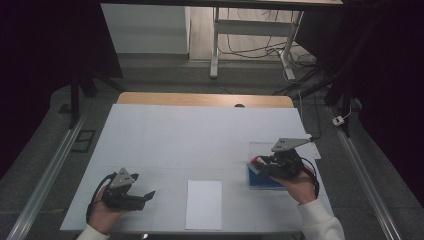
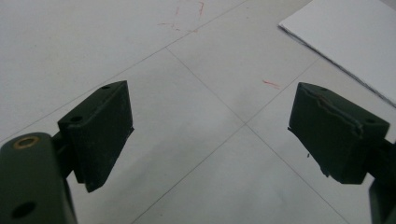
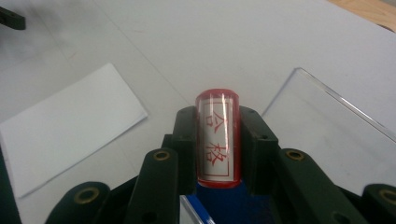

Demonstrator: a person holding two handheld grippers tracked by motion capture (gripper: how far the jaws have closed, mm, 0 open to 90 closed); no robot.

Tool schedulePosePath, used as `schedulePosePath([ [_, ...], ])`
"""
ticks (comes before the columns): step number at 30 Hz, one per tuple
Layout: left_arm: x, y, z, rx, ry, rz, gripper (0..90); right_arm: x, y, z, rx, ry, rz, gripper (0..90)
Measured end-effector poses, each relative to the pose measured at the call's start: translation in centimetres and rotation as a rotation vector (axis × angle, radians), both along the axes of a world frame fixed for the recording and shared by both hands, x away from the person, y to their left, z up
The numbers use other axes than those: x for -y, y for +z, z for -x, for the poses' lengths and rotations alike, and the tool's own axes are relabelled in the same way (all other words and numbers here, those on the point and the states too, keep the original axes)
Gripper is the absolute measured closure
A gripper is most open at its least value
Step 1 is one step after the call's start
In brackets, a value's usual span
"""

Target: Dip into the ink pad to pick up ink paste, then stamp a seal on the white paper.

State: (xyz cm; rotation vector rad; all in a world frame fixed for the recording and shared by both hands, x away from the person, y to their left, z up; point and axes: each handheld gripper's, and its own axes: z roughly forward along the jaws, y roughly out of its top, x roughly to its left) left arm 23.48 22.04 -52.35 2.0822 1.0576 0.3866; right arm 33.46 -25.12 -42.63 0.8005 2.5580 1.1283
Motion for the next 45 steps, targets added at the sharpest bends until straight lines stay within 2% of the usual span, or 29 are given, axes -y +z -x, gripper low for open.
schedulePosePath([
  [15, 0.0, 0.0, 0.1, 0.005, -0.001, -0.001, 13.5, -2.3, 0.1, 1.0, 0.013, 0.068, -0.010, 70.2],
  [26, 0.0, 0.0, 0.1, 0.005, -0.001, 0.001, 13.5, -4.6, -0.3, 1.7, 0.003, 0.126, -0.001, 70.2],
  [35, 0.0, 0.1, 0.1, 0.006, -0.001, 0.004, 13.5, -6.0, -0.5, 2.1, -0.006, 0.146, -0.011, 70.2],
  [45, 0.0, 0.1, 0.1, 0.004, -0.004, 0.006, 13.5, -7.8, -1.1, 2.6, -0.017, 0.191, 0.007, 70.2],
])
